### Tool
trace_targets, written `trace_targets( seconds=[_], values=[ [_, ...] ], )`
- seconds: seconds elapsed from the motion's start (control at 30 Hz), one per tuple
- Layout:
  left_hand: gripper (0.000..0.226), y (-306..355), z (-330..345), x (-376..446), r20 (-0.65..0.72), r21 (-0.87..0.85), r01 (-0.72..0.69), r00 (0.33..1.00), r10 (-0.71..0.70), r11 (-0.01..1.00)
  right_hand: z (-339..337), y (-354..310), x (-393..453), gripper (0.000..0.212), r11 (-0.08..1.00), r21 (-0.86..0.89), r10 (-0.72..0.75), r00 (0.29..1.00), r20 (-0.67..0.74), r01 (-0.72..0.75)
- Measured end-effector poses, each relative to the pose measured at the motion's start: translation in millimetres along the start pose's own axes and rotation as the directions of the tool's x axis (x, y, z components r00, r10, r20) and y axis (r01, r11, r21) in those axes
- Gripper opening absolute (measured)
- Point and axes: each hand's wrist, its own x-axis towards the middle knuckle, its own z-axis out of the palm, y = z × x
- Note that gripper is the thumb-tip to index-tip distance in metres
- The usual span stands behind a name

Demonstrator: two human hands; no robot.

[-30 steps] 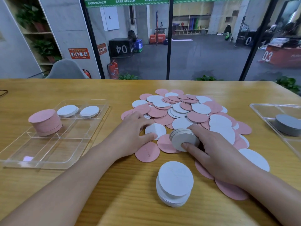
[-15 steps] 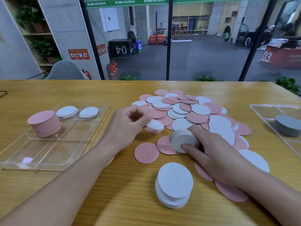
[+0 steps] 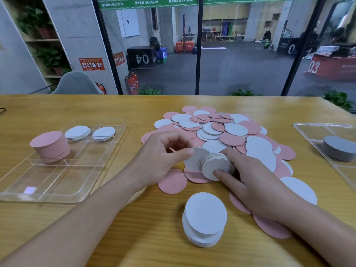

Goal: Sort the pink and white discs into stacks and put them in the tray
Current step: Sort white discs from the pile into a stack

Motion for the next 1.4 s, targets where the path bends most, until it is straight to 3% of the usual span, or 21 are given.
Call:
trace_targets(
  seconds=[0.2,0.37,0.47,0.63,0.73,0.9,0.97,1.07,1.17,1.27,1.4],
  values=[
    [0.021,-3,21,-4,0.154,-0.021,-0.008,0.988,0.011,1.000,2,-3,0,0.014,1.000,-0.029,-0.012,1.000,0.001,0.012],
    [0.017,-5,15,-5,0.123,0.100,-0.033,0.992,0.021,0.994,1,-3,1,0.020,1.000,-0.020,-0.010,1.000,0.006,0.010],
    [0.009,-1,15,-10,0.169,0.085,-0.029,0.986,0.015,0.996,-1,-5,1,0.020,1.000,-0.005,-0.012,1.000,0.005,0.012],
    [0.007,-1,28,-8,0.154,0.213,-0.163,0.979,0.132,0.963,-2,-8,1,0.021,0.997,-0.066,-0.039,0.998,0.040,0.042],
    [0.005,-5,26,-7,0.136,0.178,-0.110,0.987,0.087,0.978,-6,-12,-1,0.013,0.997,-0.062,-0.047,0.998,0.047,0.050],
    [0.008,-6,22,-7,0.087,0.085,-0.084,0.993,0.076,0.993,-11,-17,-1,0.011,0.995,0.103,0.001,0.983,-0.183,0.018],
    [0.009,-6,20,-6,0.105,0.021,-0.065,0.992,0.063,0.998,-13,-19,0,0.012,0.987,0.157,0.014,0.978,-0.208,0.020],
    [0.013,-11,15,-3,0.069,-0.049,-0.033,0.997,0.037,0.998,-17,-21,0,0.008,0.964,0.264,0.083,0.983,-0.167,-0.036],
    [0.024,-22,7,0,-0.033,0.012,-0.021,0.999,0.022,1.000,-27,-26,2,0.006,0.915,0.393,0.160,0.975,-0.158,-0.087],
    [0.014,-28,3,-2,-0.014,0.135,-0.047,0.999,0.049,0.990,-43,-42,-4,0.009,0.873,0.473,0.200,0.972,-0.121,-0.121],
    [0.014,-32,5,-2,0.049,0.237,-0.095,0.995,0.086,0.967,-53,-78,-28,0.012,0.821,0.525,0.234,0.971,0.048,-0.224]
  ],
)
